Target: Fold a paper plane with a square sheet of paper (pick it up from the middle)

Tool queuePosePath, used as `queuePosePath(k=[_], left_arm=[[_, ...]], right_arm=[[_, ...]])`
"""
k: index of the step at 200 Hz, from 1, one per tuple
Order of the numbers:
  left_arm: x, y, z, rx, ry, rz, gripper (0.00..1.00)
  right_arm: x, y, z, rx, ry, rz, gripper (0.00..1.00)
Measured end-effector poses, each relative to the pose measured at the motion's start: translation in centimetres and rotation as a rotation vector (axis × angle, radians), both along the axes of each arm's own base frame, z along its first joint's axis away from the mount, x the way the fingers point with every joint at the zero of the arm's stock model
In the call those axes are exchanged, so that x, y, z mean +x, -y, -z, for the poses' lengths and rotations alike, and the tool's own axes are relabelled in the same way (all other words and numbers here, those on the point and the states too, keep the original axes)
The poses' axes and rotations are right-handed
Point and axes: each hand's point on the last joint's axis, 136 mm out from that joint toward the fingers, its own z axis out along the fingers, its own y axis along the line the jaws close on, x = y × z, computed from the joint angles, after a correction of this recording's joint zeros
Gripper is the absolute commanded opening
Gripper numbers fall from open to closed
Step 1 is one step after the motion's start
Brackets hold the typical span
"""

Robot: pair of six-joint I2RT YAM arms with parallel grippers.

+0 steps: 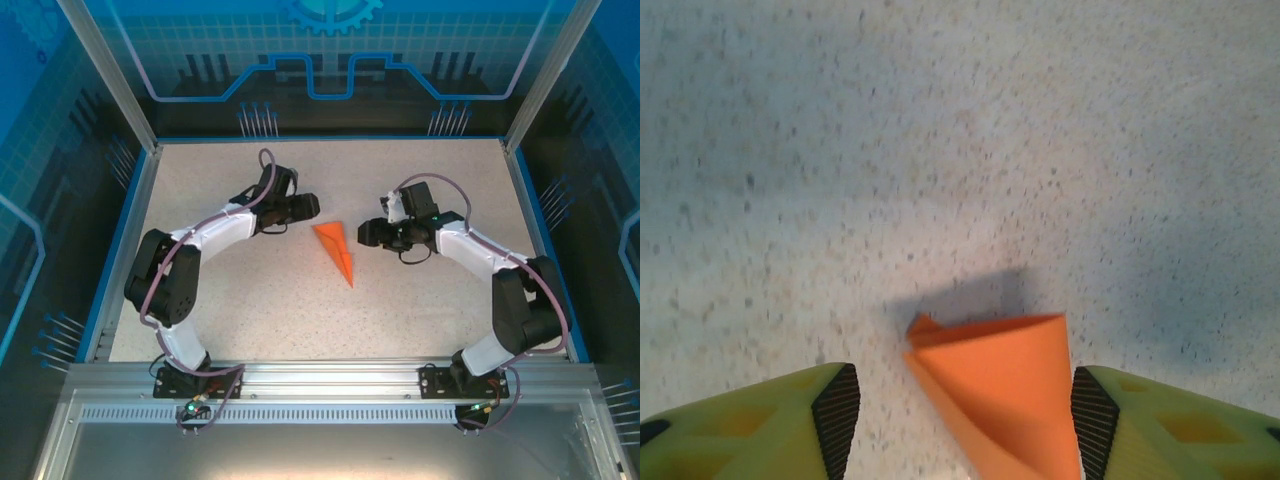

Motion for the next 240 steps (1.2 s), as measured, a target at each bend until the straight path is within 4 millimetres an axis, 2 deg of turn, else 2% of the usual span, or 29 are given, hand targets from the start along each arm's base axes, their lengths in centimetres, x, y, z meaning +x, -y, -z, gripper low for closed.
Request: queuePosePath(k=[29, 56, 76, 120, 150, 190, 211, 240], left_arm=[[-3.8, 2.6, 1.4, 0.009, -0.082, 0.025, 0.66], [-6.2, 5.1, 2.0, -0.007, -0.133, 0.03, 0.66], [-7.0, 6.0, 2.9, 0.024, -0.163, 0.012, 0.65], [-6.8, 6.9, 5.6, 0.129, -0.215, -0.031, 0.6], [-6.6, 6.5, 6.7, 0.171, -0.239, -0.049, 0.47], [-6.5, 5.8, 6.8, 0.194, -0.237, -0.078, 0.19], [-6.4, 5.7, 6.5, 0.188, -0.226, -0.091, 0.08], [-6.6, 5.6, 4.9, 0.151, -0.183, -0.092, 0.0]], right_arm=[[0.5, 1.9, 0.8, -0.086, 0.028, 0.082, 0.76], [0.5, 3.1, 1.7, -0.14, 0.028, 0.127, 0.83], [0.5, 3.6, 2.2, -0.164, 0.026, 0.15, 0.85], [0.6, 4.1, 2.4, -0.186, 0.031, 0.169, 0.85], [0.7, 4.2, 2.4, -0.191, 0.035, 0.174, 0.85], [0.7, 4.3, 2.4, -0.192, 0.035, 0.174, 0.83], [0.6, 4.3, 2.4, -0.193, 0.033, 0.174, 0.83], [0.6, 4.3, 2.1, -0.19, 0.039, 0.175, 0.81]])
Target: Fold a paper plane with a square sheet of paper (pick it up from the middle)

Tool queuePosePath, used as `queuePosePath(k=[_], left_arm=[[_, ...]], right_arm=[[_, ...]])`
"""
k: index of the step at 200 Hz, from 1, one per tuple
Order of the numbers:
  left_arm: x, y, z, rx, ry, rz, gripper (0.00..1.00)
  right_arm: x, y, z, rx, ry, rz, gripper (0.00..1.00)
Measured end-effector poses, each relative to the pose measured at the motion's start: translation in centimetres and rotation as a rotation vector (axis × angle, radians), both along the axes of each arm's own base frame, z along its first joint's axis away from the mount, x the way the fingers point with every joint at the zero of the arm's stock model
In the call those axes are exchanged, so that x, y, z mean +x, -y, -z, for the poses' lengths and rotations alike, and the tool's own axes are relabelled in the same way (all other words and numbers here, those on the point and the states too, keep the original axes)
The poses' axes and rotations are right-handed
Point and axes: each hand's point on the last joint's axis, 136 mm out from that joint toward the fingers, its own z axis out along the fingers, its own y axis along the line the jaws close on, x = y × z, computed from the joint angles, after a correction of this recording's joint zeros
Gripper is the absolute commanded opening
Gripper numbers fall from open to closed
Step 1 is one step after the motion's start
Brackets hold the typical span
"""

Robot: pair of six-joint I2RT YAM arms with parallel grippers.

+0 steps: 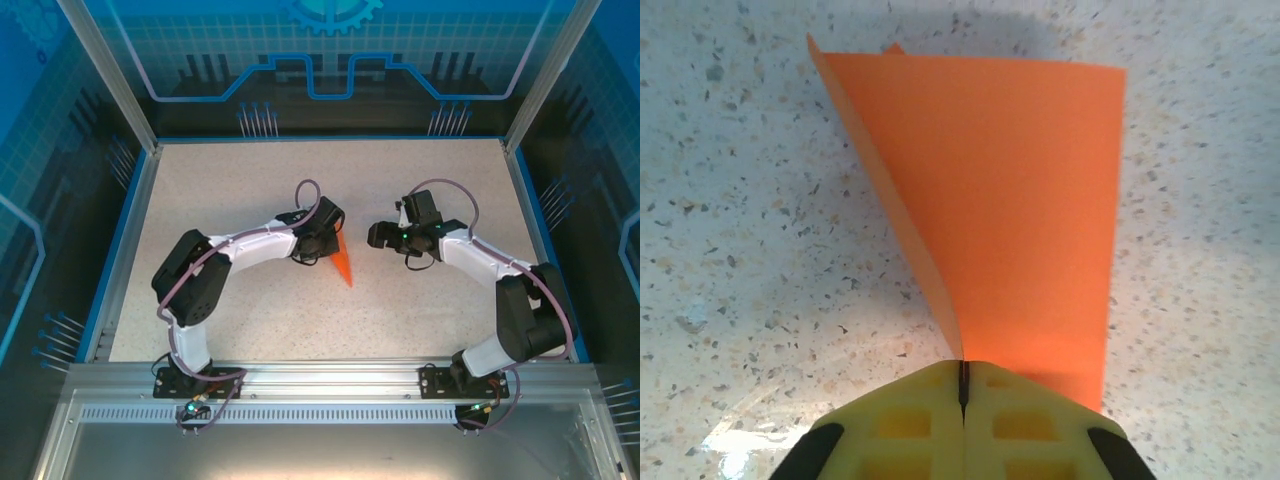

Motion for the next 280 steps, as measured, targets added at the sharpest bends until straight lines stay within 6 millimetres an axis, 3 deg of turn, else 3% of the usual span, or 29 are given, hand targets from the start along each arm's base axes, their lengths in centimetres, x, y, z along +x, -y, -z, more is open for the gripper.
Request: queuePosePath(k=[54, 84, 127, 172, 203, 245, 280], left_arm=[[-0.1, 1.6, -6.7, -0.182, 0.202, 0.111, 0.0], [-0.1, 2.7, -8.4, -0.308, 0.261, 0.194, 0.0], [1.1, 2.7, -6.8, -0.421, 0.252, 0.243, 0.0], [1.9, 2.5, -1.8, -0.487, 0.169, 0.227, 0.0], [1.9, 1.9, 0.8, -0.495, 0.12, 0.21, 0.0], [2.1, 1.6, 1.7, -0.502, 0.104, 0.191, 0.0], [2.0, 0.9, 2.3, -0.501, 0.094, 0.175, 0.0]], right_arm=[[-1.1, 0.0, -0.7, 0.043, 0.03, 0.003, 0.8], [-1.6, -0.4, -1.6, 0.099, 0.058, 0.012, 0.8], [-1.4, -0.9, -2.9, 0.147, 0.091, 0.017, 0.76], [-1.6, -1.4, -2.6, 0.15, 0.08, 0.001, 0.67], [-1.5, -3.2, -1.8, 0.108, 0.046, -0.054, 0.62], [-1.3, -6.3, -0.9, 0.055, 0.014, -0.119, 0.62], [-1.8, -8.1, 1.2, 0.005, -0.044, -0.159, 0.65]])
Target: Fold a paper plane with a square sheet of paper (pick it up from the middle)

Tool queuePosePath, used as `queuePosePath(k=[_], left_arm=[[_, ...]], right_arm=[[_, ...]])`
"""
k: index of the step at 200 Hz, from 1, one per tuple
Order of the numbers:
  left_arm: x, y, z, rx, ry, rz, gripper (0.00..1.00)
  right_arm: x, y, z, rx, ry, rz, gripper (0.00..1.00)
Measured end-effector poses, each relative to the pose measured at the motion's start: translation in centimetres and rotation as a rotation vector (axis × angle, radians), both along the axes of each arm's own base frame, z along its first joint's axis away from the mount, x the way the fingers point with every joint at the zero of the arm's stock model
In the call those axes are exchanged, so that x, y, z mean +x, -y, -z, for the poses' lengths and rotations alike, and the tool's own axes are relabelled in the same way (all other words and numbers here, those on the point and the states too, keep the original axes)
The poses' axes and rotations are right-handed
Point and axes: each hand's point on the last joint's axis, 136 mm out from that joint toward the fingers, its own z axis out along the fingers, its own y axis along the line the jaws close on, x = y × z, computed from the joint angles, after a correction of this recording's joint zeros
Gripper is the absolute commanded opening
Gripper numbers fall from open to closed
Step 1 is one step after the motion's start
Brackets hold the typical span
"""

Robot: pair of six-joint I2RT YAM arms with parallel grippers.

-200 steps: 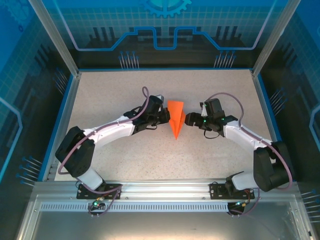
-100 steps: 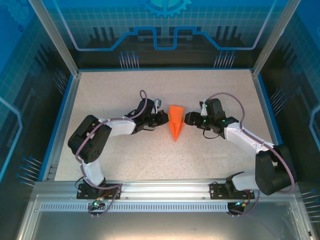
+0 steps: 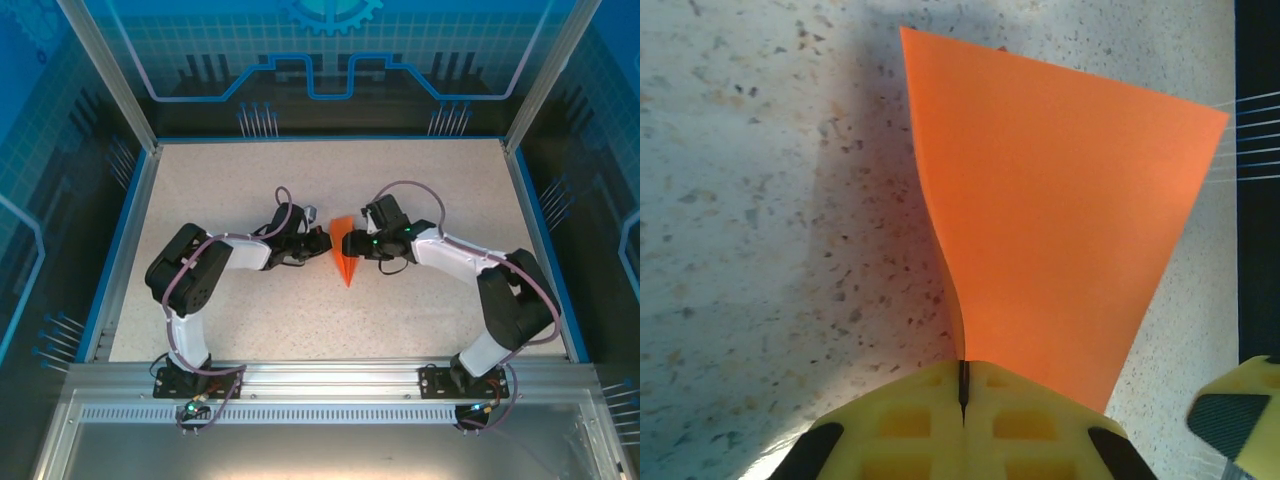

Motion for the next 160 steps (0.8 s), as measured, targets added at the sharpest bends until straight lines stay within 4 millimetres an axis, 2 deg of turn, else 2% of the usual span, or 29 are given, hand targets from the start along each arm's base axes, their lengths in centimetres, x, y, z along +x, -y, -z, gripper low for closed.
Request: queuePosePath(k=[38, 78, 132, 160], left_arm=[[-0.1, -0.2, 0.2, 0.003, -0.005, -0.003, 0.0], [-0.1, -0.2, 0.3, 0.003, -0.006, -0.002, 0.0], [-0.2, -0.1, 0.2, -0.001, -0.008, 0.003, 0.0], [-0.2, -0.1, 0.2, -0.001, -0.008, 0.003, 0.0]], right_arm=[[-0.3, -1.3, 1.7, -0.047, -0.049, -0.032, 0.59], [-0.6, -2.5, 2.0, -0.067, -0.06, -0.062, 0.56], [-0.1, -2.2, 2.8, -0.117, -0.081, -0.049, 0.57], [0.0, -2.2, 3.2, -0.136, -0.089, -0.052, 0.52]])
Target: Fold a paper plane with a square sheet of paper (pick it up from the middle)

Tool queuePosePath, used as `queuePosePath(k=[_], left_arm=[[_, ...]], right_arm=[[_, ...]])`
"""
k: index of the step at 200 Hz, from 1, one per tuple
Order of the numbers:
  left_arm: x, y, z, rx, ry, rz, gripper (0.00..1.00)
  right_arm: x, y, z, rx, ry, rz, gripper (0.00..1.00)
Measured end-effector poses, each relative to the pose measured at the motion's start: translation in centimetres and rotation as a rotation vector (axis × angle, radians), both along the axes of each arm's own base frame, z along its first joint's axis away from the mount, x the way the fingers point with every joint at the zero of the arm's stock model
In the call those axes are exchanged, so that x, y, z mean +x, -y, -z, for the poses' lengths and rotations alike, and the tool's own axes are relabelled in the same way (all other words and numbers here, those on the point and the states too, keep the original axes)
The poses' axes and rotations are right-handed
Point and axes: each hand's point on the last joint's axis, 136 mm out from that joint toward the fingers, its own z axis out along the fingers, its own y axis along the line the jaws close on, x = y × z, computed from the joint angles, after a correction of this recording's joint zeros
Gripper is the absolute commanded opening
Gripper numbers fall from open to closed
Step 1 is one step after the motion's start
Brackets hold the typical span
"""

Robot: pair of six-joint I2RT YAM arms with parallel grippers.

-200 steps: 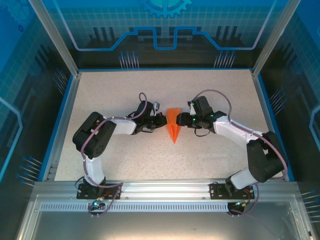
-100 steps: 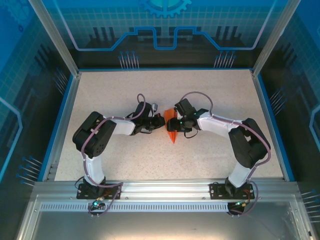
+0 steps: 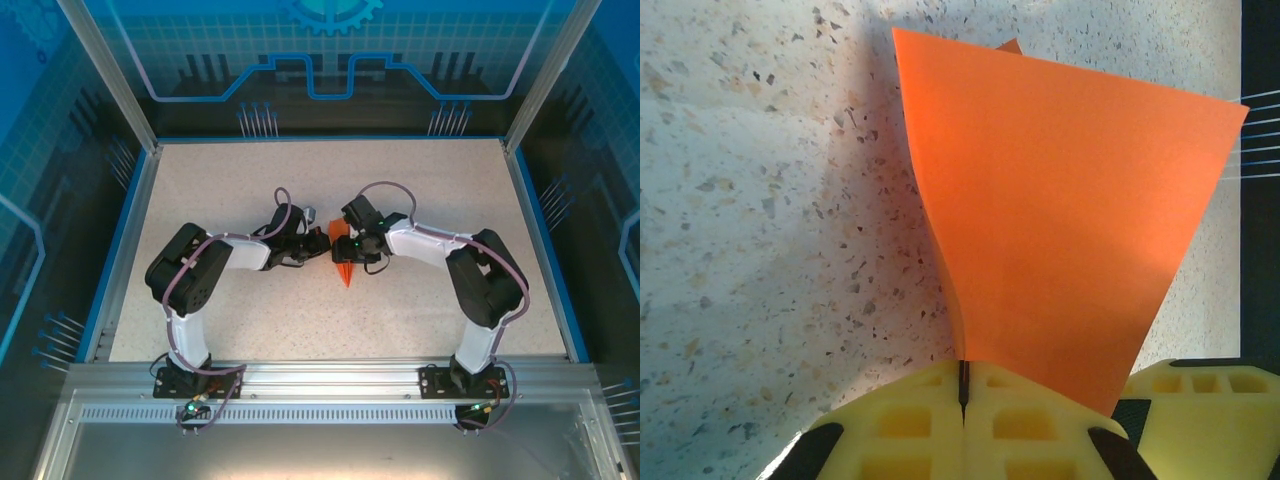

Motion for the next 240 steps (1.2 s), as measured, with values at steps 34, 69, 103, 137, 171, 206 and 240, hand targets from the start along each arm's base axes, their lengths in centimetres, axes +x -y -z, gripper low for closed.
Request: queuePosePath(k=[34, 69, 103, 137, 171, 206, 240], left_arm=[[0.0, 0.0, 0.0, 0.0, 0.0, 0.0, 0.0], [0.0, 0.0, 0.2, 0.002, -0.003, 0.0, 0.0], [0.0, 0.0, 0.2, 0.003, -0.005, 0.0, 0.0], [-0.1, 0.0, 0.5, 0.005, -0.01, 0.0, 0.0], [-0.1, 0.0, 0.5, 0.006, -0.01, 0.0, 0.0], [-0.1, 0.0, 0.5, 0.006, -0.01, 0.0, 0.0], [-0.1, 0.0, 0.5, 0.006, -0.01, 0.0, 0.0]], right_arm=[[0.0, -0.3, 0.0, -0.005, 0.001, -0.013, 0.44], [-0.6, -0.2, 0.3, -0.018, -0.02, 0.003, 0.48], [-1.6, -0.2, 0.8, -0.037, -0.045, 0.023, 0.47], [-2.1, -0.4, 0.9, -0.039, -0.057, 0.035, 0.45], [-1.9, -0.3, 0.9, -0.043, -0.054, 0.06, 0.45], [-1.8, -0.3, 0.8, -0.041, -0.049, 0.066, 0.4], [-1.4, -0.5, 1.1, -0.04, -0.048, 0.066, 0.33]])
